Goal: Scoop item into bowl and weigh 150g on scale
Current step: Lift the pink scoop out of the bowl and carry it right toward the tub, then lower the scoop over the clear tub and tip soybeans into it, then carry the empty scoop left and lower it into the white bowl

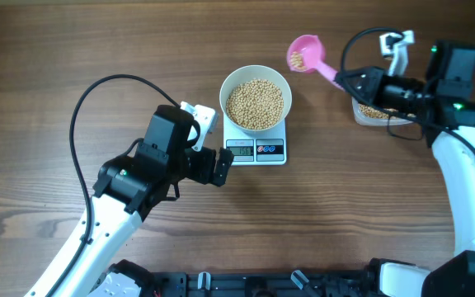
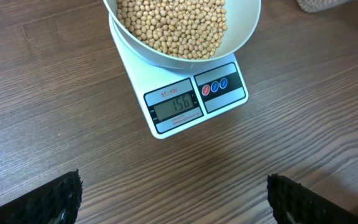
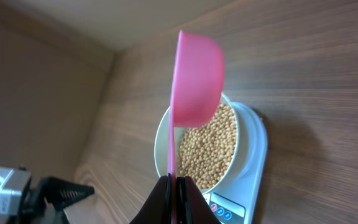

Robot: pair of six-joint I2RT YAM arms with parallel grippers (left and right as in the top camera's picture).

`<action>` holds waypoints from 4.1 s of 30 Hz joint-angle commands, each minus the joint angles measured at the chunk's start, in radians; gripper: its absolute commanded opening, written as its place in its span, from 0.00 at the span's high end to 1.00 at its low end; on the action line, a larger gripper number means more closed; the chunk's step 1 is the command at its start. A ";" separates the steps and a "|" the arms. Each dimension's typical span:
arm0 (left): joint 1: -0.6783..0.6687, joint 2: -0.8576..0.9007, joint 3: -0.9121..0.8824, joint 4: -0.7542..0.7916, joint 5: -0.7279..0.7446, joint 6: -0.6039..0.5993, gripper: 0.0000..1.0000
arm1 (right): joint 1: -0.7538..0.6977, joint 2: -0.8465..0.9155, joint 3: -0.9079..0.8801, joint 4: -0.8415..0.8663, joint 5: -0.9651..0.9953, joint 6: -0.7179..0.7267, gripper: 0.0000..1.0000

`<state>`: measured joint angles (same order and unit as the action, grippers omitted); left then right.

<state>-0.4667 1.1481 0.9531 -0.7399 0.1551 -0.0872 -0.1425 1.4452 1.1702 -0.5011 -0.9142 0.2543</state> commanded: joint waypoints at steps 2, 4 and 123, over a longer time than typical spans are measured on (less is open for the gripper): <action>-0.003 0.004 0.004 0.003 0.009 0.020 0.00 | -0.109 -0.023 0.021 0.081 -0.112 0.140 0.96; -0.003 0.004 0.004 0.003 0.009 0.020 0.00 | -0.166 -0.023 0.021 0.139 -0.183 0.207 0.96; -0.003 0.004 0.004 0.003 0.009 0.020 0.00 | 0.082 -0.159 0.040 0.125 0.206 -0.312 0.96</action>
<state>-0.4667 1.1481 0.9531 -0.7399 0.1551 -0.0872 -0.0818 1.2594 1.1934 -0.4072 -0.4908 -0.1635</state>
